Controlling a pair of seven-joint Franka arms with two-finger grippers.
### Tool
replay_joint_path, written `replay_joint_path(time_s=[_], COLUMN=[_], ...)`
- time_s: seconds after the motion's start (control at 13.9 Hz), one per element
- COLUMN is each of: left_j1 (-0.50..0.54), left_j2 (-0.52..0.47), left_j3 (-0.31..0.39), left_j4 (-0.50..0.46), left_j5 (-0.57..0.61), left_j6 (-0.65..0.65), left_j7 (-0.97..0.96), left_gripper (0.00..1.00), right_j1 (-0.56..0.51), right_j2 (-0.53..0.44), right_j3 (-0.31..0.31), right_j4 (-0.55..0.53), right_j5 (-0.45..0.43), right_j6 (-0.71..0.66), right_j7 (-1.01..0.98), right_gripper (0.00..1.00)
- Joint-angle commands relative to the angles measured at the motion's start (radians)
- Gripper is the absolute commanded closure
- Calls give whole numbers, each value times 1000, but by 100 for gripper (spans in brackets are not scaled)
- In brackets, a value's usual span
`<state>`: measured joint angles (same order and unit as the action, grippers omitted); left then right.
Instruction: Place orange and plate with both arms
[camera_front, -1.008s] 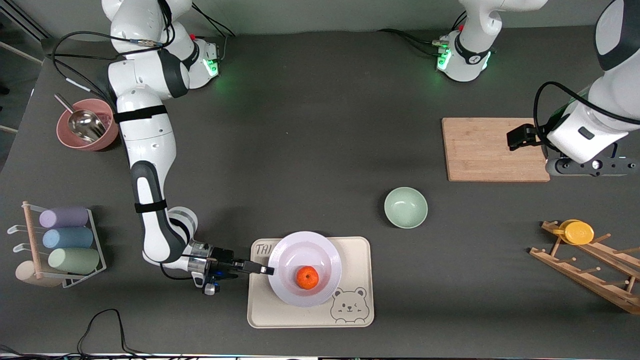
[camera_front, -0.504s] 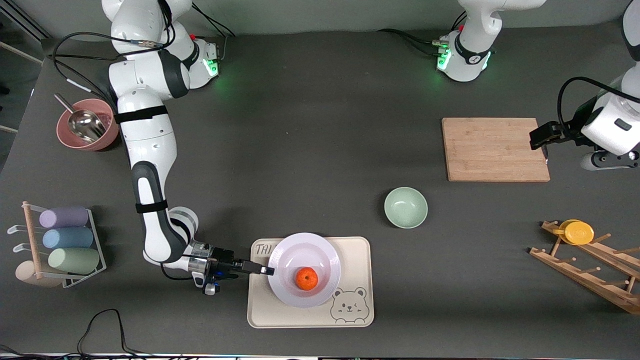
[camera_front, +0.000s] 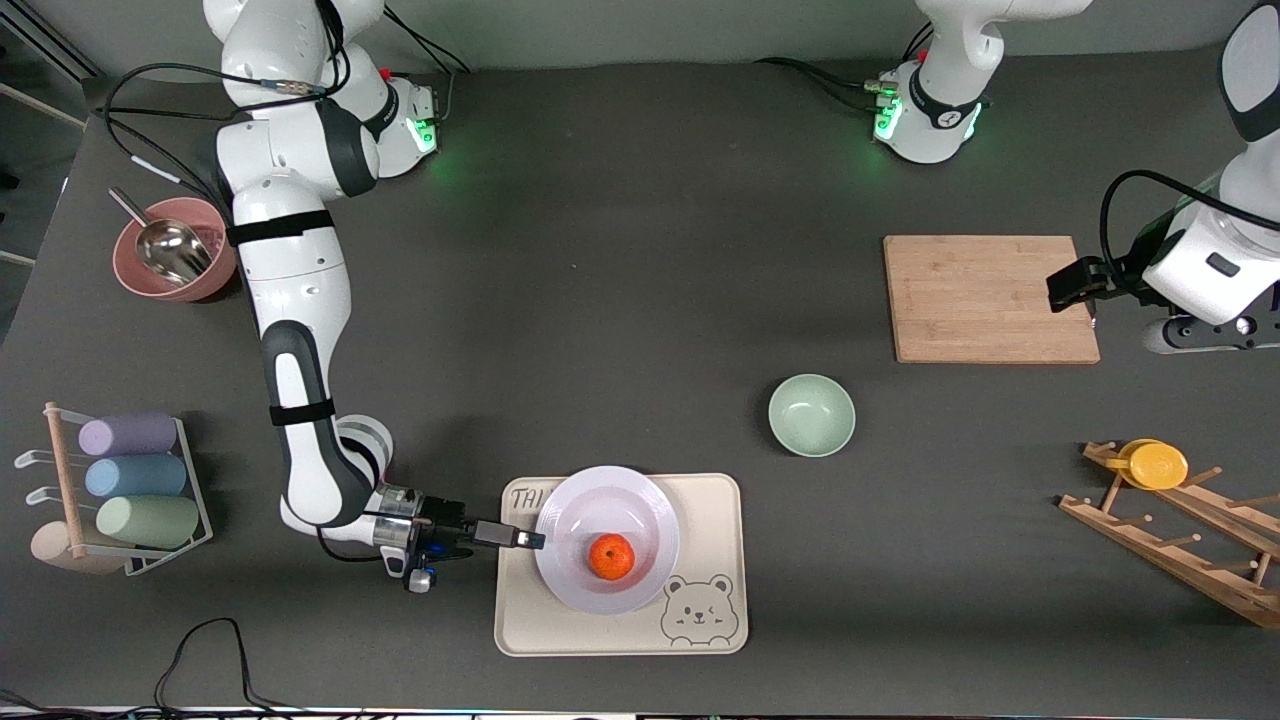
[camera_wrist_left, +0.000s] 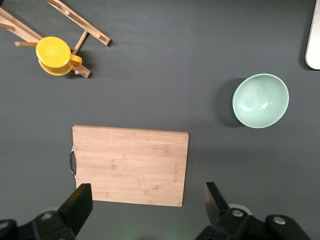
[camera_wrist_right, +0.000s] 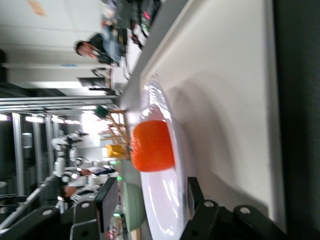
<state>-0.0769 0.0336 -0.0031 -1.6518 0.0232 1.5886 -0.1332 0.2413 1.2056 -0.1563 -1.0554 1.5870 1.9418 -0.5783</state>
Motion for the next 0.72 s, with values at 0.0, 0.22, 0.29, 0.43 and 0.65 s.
replay_joint_path(time_s=[0.0,0.22,0.29,0.43,0.65], left_j1=[-12,-27,-26,-26,-26], left_j2=[-9,-7,-11,-17,-15], left_j3=[-1,0,0,0,2], left_j4=[-2,0,-2,-9,-11], left_j5=[15,15,17,17,20], left_j6=[-18,-21,-9,7,2], left_j7=[-11,-14,-14,-14,-32], left_gripper=[0,0,0,0,0], right_j1=[1,-5,-7,-11,-46], right_j2=[-24,-79,-108,-190,-308], right_j3=[-37,-42,-42,-42,-40], right_j4=[34,32,29,25,17], right_j5=[-148,-391,-503,-718,-921], right_j6=[0,-9,-14,-71,-203], right_j7=[142,178,182,242,302], right_gripper=[35,30,29,29,20])
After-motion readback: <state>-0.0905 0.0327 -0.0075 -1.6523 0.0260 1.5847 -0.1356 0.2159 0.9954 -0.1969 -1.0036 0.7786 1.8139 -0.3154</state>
